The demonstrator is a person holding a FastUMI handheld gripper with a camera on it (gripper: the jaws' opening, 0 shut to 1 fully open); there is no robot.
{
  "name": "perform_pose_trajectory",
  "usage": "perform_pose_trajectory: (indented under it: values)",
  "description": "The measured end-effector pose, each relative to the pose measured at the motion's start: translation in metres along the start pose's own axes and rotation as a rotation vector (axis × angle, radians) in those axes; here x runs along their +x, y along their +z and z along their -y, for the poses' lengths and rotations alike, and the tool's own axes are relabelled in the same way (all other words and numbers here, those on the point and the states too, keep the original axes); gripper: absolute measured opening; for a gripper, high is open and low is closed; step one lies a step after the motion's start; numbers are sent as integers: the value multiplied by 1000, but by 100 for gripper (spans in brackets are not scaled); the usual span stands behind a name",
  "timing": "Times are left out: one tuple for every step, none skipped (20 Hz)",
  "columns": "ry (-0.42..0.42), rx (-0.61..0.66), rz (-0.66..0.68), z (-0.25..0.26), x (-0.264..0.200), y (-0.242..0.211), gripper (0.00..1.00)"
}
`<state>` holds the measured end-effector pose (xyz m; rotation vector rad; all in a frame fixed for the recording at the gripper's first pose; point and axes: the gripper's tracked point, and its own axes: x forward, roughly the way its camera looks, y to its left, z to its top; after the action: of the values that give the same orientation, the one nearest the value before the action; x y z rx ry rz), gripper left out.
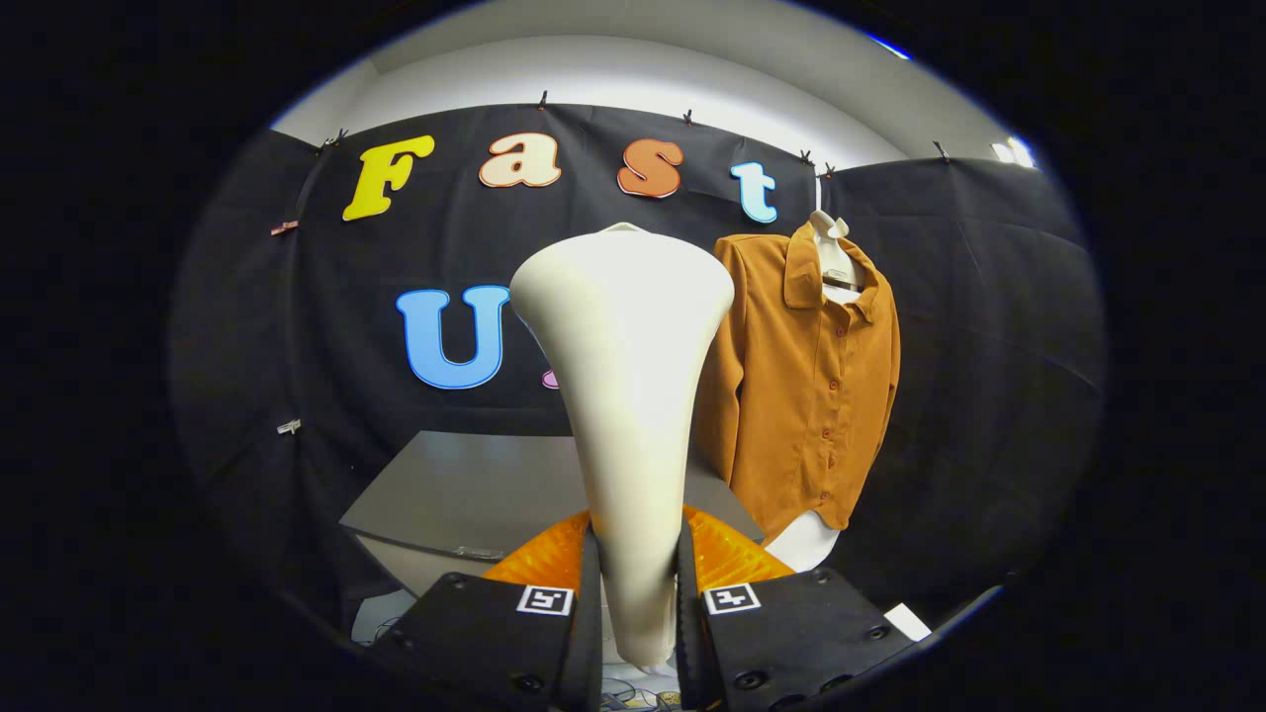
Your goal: Iron the clothes twice with a garment steamer, once on the left side and once on the right side.
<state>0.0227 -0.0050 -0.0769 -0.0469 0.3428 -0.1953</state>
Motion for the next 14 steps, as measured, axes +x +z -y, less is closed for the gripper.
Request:
perform_pose_trajectory:
  values:
    - [-4, -1, 3, 1, -1, 1, 33]
    - [-7, 1, 1, 1, 0, 1, 33]
    - [-9, 5, -2, 2, 1, 0, 33]
    - [-10, 9, -3, 2, 2, 0, 33]
    - [-11, 8, -4, 2, 3, 1, 33]
    - [-10, 6, -4, 1, 3, 0, 33]
    - [-8, 2, -3, 0, 4, 1, 33]
    - [-7, 0, -2, 0, 5, 2, 33]
    - [-7, -3, 2, 0, 6, 3, 33]
    - [-7, -3, 4, 0, 7, 4, 33]
    - [-7, 0, 6, 0, 8, 5, 33]
    - [-8, 1, 8, 0, 8, 6, 33]
    - [-9, 1, 11, 0, 10, 6, 33]
    - [-8, -1, 10, -1, 11, 6, 33]
